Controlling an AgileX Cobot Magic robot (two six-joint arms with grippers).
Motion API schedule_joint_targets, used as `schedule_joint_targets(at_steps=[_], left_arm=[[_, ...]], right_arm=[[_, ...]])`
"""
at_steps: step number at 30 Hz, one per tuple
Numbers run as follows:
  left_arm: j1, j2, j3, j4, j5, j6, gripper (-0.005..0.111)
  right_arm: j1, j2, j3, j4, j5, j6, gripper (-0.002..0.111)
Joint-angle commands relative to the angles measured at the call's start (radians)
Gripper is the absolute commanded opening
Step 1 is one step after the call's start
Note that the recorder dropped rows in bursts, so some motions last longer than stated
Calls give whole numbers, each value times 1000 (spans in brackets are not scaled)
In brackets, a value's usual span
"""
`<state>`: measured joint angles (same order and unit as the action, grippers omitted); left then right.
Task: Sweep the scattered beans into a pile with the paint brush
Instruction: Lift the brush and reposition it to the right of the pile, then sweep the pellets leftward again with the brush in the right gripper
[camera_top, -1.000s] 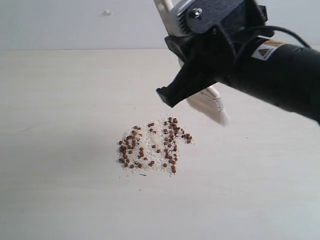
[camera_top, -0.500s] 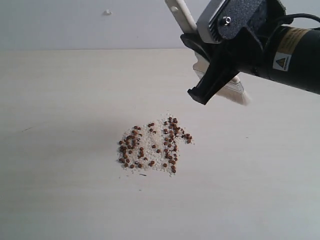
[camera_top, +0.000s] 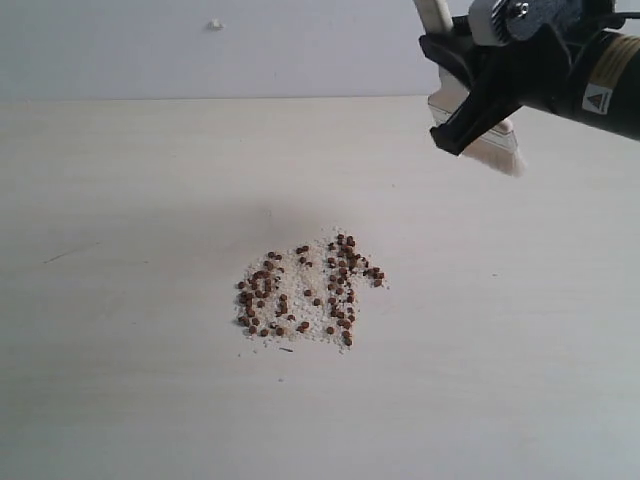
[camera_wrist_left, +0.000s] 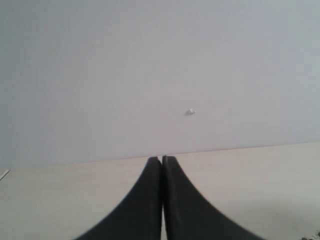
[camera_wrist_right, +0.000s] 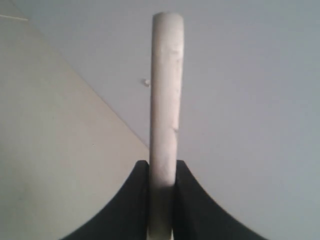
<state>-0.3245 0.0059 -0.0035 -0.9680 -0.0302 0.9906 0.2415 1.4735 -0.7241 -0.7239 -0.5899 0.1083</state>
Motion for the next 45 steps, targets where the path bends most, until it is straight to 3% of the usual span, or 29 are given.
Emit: schedule_joint_targets(at_steps=[1,4,9,19,25,36,45], left_arm=[[2,-6,3,-6,-1,1,0],[2,-6,3,-6,-1,1,0],[2,-6,3,-6,-1,1,0],[2,-6,3,-6,-1,1,0],[2,-6,3,-6,-1,1,0],[2,-6,3,-6,-1,1,0],[2,-6,3,-6,-1,1,0]], right_arm=[[-102,64,-63,-249,-160,262,0],[-173,127,-93,-389,-344,405,0],[-249,222,-128,-462,-631,555,0],[-252,253,-133,-586,-631,815,0],[-153,253,-133,-651,-631,913,0],[57,278,-131,-725,-631,918,0],[201,409,-131,-391,-631,824,0]])
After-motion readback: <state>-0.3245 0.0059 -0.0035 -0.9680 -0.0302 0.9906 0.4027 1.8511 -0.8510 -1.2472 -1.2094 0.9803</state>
